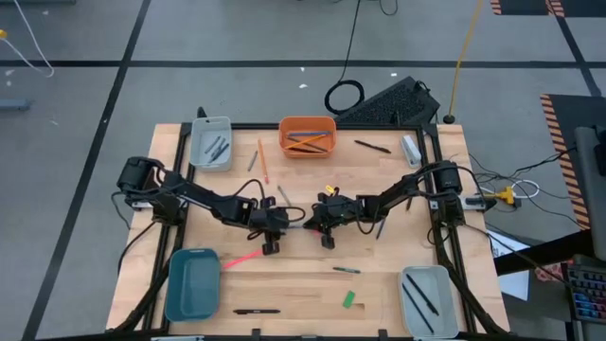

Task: Sort crayons/erasers/pens/pencils in bins
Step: Put the blue crayon into the top gray bin

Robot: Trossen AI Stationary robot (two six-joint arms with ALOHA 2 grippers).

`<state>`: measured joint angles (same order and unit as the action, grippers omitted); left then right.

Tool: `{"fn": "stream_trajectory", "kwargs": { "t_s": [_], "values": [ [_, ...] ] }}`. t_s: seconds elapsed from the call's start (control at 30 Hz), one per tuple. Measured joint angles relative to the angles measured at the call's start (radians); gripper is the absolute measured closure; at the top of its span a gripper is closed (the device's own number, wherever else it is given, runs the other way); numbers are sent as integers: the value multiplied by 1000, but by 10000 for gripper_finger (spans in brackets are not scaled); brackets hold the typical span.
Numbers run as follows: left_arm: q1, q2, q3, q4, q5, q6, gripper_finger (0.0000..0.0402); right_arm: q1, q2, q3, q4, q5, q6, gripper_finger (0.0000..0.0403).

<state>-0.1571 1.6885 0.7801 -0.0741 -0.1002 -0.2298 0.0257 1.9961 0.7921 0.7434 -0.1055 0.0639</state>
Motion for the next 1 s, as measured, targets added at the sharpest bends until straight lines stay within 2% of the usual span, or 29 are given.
{"fn": "stream_trajectory", "kwargs": {
  "t_s": [0.13, 0.27, 0.4, 0.8, 1.0],
  "values": [
    [0, -2, 2, 25, 2, 1, 235, 0, 0, 0, 25, 0, 0, 377],
    [0, -2, 2, 21, -7, -4, 238, 0, -6, 0, 52, -3, -2, 377],
    [0, -3, 2, 23, -4, 1, 265, 1, -10, 0, 57, -4, -1, 377],
    [13, -4, 3, 37, 23, 52, 383, 5, -11, 1, 81, -31, 0, 371],
    [13, -23, 5, 26, 22, 73, 378, 11, -11, 1, 82, -31, 4, 310]
  ]
}}
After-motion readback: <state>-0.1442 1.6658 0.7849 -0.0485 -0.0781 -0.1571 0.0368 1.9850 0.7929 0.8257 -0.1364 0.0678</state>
